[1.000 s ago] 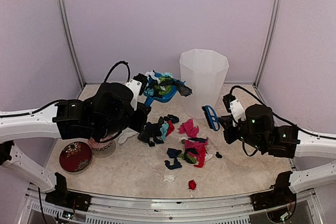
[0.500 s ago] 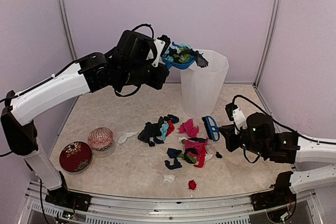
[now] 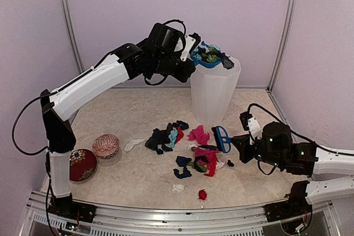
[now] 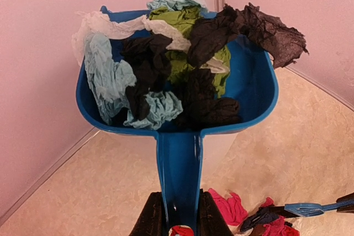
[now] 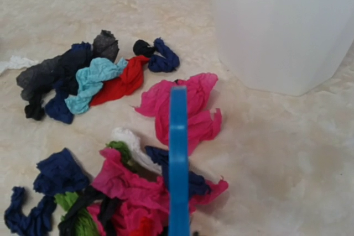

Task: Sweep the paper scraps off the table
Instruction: Dump the paper scraps in the dustpan into the trash bin, then sweep the paper scraps at the center of the board.

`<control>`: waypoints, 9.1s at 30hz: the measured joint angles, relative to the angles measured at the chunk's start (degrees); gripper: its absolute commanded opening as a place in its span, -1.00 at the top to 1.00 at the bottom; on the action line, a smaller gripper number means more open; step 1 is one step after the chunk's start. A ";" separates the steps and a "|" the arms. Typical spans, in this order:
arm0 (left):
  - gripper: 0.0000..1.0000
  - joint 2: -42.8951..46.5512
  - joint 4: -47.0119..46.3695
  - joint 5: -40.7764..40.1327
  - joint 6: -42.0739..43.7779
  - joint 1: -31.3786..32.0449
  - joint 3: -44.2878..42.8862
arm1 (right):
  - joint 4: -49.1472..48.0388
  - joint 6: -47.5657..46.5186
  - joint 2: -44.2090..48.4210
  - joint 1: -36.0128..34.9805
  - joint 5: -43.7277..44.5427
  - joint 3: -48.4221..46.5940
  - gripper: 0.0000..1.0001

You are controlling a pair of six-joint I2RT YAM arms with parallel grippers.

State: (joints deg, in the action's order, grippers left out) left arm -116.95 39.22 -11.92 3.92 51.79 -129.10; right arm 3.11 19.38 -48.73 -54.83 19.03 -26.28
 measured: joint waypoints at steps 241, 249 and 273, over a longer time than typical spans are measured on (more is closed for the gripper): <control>1.00 55.10 3.76 -6.91 -41.64 11.65 79.62 | -13.31 -59.25 -58.23 6.91 -15.56 -36.15 1.00; 1.00 49.59 3.87 -4.46 -42.53 15.93 80.08 | -10.01 -54.29 -51.08 6.05 -19.63 -31.06 1.00; 1.00 46.82 8.63 3.63 -49.77 36.13 82.12 | -3.45 -43.04 -27.52 3.21 -9.77 -24.85 1.00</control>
State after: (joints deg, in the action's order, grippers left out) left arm -70.13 47.86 -8.29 -45.84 87.92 -46.98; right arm -0.34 -23.66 -76.25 -51.62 9.26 -51.13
